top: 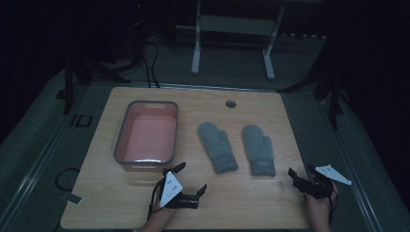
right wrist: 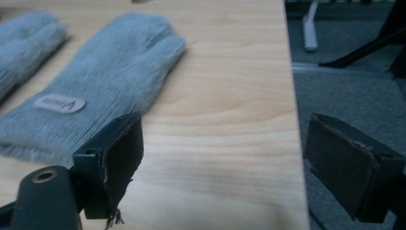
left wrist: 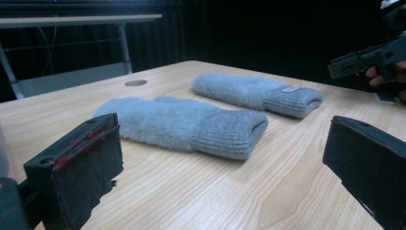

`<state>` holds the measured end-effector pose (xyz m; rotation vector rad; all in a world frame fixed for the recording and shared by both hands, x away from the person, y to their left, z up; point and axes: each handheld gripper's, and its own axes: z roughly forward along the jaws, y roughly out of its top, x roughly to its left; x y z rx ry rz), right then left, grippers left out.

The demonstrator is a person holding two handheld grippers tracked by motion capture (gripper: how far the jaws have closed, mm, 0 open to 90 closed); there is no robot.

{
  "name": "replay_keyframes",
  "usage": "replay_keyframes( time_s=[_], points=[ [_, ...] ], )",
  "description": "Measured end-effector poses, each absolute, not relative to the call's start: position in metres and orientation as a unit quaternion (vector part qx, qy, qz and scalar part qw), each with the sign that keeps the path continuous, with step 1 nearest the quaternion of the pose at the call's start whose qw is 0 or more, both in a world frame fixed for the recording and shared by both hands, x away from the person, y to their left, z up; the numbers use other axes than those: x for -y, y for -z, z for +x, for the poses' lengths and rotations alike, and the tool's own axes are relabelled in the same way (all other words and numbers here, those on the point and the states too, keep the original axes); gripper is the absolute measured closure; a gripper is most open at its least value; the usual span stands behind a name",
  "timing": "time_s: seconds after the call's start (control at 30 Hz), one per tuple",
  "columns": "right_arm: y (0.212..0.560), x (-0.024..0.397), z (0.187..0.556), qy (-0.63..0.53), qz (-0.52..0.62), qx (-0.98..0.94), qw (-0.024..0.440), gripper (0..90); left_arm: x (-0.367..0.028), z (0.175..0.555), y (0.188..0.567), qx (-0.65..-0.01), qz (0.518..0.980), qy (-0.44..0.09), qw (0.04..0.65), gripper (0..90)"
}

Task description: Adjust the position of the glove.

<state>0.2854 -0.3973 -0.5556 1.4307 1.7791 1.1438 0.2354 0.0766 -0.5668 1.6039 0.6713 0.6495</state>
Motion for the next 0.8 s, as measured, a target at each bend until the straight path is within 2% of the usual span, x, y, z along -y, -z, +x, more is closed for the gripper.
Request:
replay_keyframes(
  time_s=[0.13, 0.5, 0.7, 0.77, 0.8],
  points=[
    [0.552, 0.396, 0.285, -0.424, 0.536, -0.672, 0.284, 13.9, -0.078, 0.233, 0.566, -0.299, 0.687, -0.278, 0.6, 0.1],
    [0.505, 0.376, 0.293, -0.458, 0.522, -0.669, 0.265, 14.4, -0.077, 0.228, 0.568, -0.292, 0.694, -0.276, 0.597, 0.1],
    [0.488, 0.351, 0.313, -0.455, 0.511, -0.684, 0.254, 11.1, -0.077, 0.228, 0.569, -0.288, 0.692, -0.277, 0.601, 0.1],
    [0.487, 0.34, 0.318, -0.446, 0.497, -0.699, 0.257, 11.1, -0.076, 0.228, 0.569, -0.286, 0.693, -0.277, 0.601, 0.1],
    [0.488, 0.327, 0.326, -0.439, 0.487, -0.714, 0.248, 14.1, -0.076, 0.228, 0.569, -0.286, 0.694, -0.277, 0.6, 0.1]
  ],
)
